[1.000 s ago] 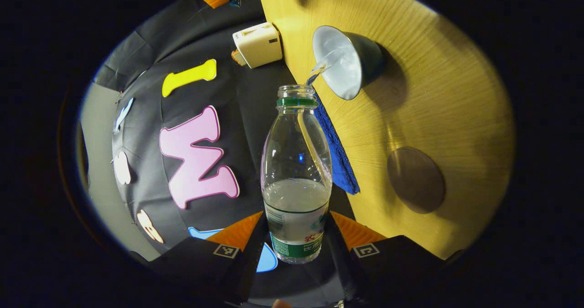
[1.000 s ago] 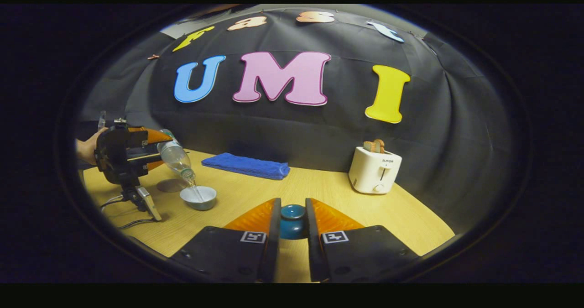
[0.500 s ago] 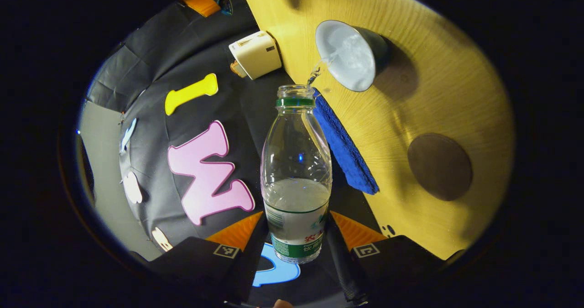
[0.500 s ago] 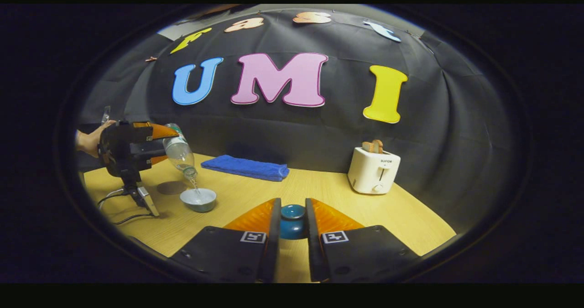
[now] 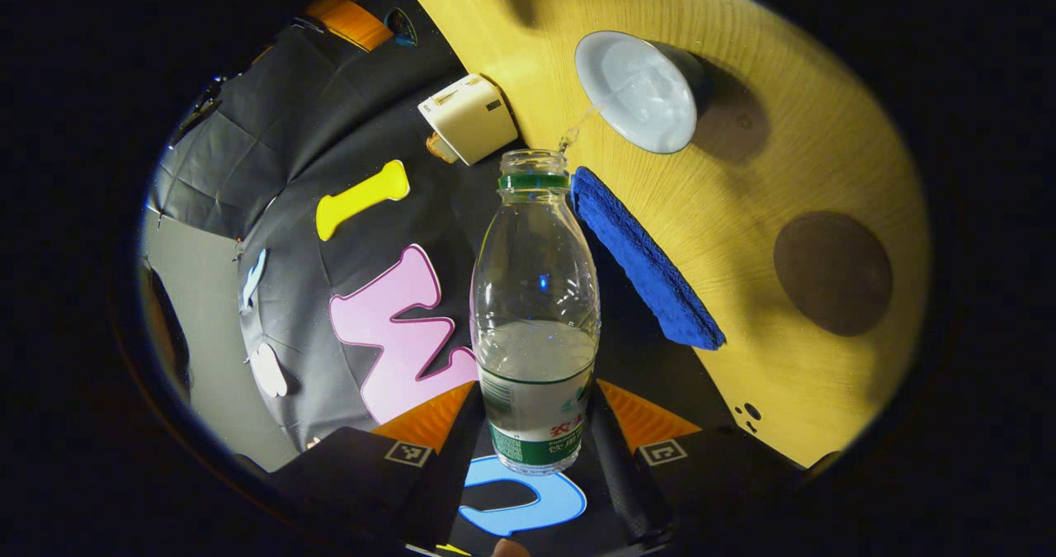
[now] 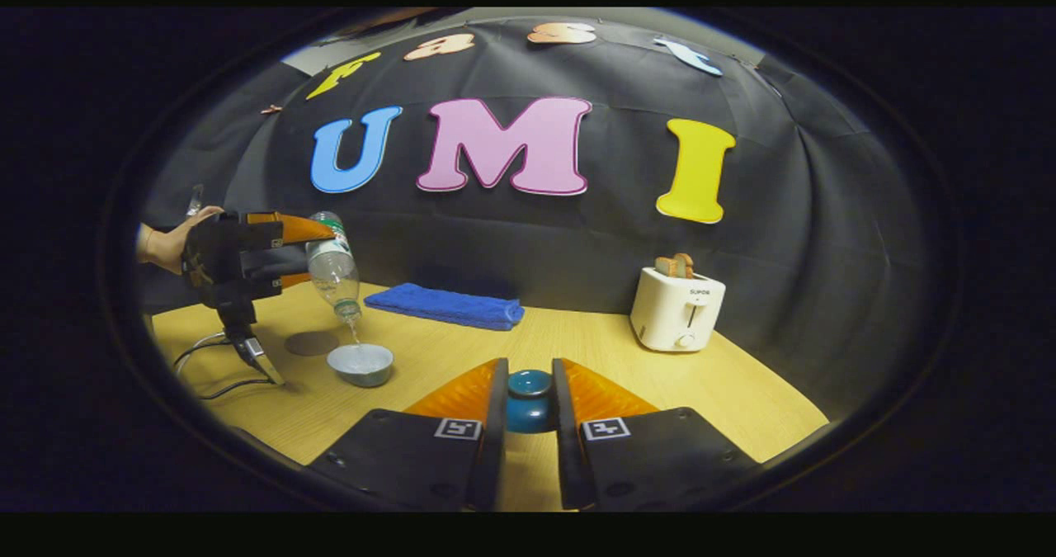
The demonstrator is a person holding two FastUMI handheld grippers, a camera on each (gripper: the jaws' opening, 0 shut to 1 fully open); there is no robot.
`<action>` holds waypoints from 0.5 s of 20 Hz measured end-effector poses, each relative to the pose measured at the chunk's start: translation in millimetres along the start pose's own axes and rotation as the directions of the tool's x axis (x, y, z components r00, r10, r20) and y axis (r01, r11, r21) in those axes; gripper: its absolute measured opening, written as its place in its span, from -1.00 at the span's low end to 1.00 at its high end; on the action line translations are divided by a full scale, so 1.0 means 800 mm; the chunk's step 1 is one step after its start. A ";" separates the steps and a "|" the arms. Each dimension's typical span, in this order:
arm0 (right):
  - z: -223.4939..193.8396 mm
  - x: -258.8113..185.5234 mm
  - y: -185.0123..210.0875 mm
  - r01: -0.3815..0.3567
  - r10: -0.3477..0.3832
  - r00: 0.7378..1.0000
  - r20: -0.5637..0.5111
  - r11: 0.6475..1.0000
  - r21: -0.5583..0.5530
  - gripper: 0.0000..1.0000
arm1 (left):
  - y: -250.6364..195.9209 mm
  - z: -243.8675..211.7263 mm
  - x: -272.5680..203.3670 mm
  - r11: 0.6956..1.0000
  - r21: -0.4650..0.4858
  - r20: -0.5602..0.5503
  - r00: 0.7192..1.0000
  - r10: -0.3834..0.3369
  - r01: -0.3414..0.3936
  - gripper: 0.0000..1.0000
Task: Open the teacup lid with one hand, grasp the water bottle and pour water into the teacup with the other hand; after pouring, place the water bottle on the coaster and then close the teacup lid.
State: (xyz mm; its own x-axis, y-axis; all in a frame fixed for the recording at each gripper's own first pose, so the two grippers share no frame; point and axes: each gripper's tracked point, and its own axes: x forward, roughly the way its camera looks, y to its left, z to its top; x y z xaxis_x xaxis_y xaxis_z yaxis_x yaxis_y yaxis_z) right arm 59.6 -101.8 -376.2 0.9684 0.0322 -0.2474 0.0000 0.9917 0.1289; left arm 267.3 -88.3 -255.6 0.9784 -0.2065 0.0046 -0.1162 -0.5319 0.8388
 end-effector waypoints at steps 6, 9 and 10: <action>0.003 0.001 0.001 -0.004 0.004 1.000 0.005 1.000 0.001 -0.34 | 0.005 -0.001 0.005 1.000 0.024 0.013 1.000 0.014 -0.014 0.51; 0.004 0.002 0.003 -0.003 0.003 1.000 0.006 1.000 0.001 -0.47 | 0.008 -0.001 0.004 0.999 0.023 0.013 1.000 0.024 -0.024 0.51; 0.003 0.002 0.003 -0.002 0.002 1.000 0.006 1.000 0.000 -0.47 | 0.007 -0.001 0.005 0.999 0.022 0.013 1.000 0.023 -0.024 0.51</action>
State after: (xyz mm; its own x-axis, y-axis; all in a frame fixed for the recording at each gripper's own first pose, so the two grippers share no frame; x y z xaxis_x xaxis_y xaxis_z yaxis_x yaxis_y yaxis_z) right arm 61.8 -99.3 -373.7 0.9700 0.0334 -0.2409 -0.0019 0.9915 0.1297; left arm 270.4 -91.6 -250.7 0.9731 -0.2296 0.0169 -0.1429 -0.5446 0.8264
